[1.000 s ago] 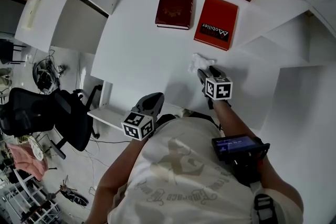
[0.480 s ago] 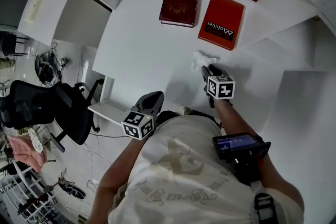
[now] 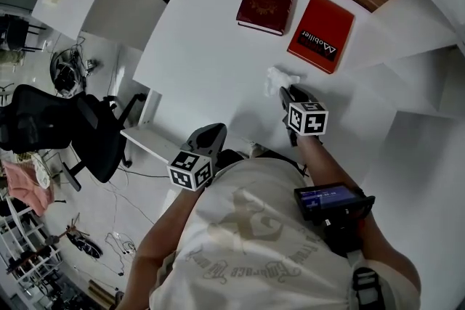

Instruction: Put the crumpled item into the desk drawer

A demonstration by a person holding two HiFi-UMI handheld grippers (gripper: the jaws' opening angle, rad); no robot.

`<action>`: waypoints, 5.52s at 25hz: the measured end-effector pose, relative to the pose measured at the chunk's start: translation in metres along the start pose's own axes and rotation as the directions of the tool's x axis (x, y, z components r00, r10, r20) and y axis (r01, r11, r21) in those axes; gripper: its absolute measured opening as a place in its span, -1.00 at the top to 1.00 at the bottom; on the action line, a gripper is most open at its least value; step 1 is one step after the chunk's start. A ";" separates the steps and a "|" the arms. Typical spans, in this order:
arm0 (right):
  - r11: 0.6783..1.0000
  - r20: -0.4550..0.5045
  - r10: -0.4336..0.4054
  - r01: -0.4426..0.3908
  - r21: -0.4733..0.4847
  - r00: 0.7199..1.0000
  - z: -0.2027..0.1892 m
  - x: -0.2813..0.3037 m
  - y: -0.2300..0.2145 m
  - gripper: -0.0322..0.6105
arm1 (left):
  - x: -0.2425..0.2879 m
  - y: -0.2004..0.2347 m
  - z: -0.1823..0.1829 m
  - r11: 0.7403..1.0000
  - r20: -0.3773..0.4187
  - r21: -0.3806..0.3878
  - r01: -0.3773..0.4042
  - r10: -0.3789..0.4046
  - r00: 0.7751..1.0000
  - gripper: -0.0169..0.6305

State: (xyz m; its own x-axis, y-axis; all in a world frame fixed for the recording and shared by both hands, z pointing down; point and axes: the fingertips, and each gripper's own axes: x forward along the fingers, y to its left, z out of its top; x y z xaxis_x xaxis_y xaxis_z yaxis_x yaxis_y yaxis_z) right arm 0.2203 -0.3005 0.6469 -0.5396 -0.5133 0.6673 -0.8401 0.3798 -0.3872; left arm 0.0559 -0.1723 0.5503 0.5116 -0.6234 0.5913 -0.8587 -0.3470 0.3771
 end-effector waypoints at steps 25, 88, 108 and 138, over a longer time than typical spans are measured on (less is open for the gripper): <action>0.986 -0.052 0.109 -0.114 -0.123 0.993 -0.007 0.002 0.086 0.53 | -0.077 0.020 -0.018 0.988 0.119 -0.088 -0.127 0.137 0.983 0.86; 0.843 -0.294 0.286 -0.385 -0.375 0.912 -0.089 0.073 0.367 0.53 | -0.287 0.174 -0.106 0.890 0.328 -0.340 -0.304 0.415 0.848 0.86; 0.790 -0.450 0.290 -0.477 -0.384 0.844 -0.103 0.135 0.408 0.53 | -0.280 0.198 -0.111 0.827 0.245 -0.464 -0.318 0.465 0.851 0.86; 0.713 -0.713 0.167 -0.583 -0.389 0.681 -0.206 0.242 0.398 0.53 | -0.268 0.209 -0.155 0.681 0.099 -0.617 -0.393 0.563 0.820 0.86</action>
State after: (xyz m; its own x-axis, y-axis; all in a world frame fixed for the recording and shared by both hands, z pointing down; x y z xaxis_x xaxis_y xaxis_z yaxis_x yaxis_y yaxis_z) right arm -0.2333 -0.1151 0.7847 -0.4691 0.2629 0.8431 -0.2631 0.8697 -0.4176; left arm -0.2560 0.0314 0.5811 -0.0670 -0.7764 0.6267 -0.7677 0.4413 0.4646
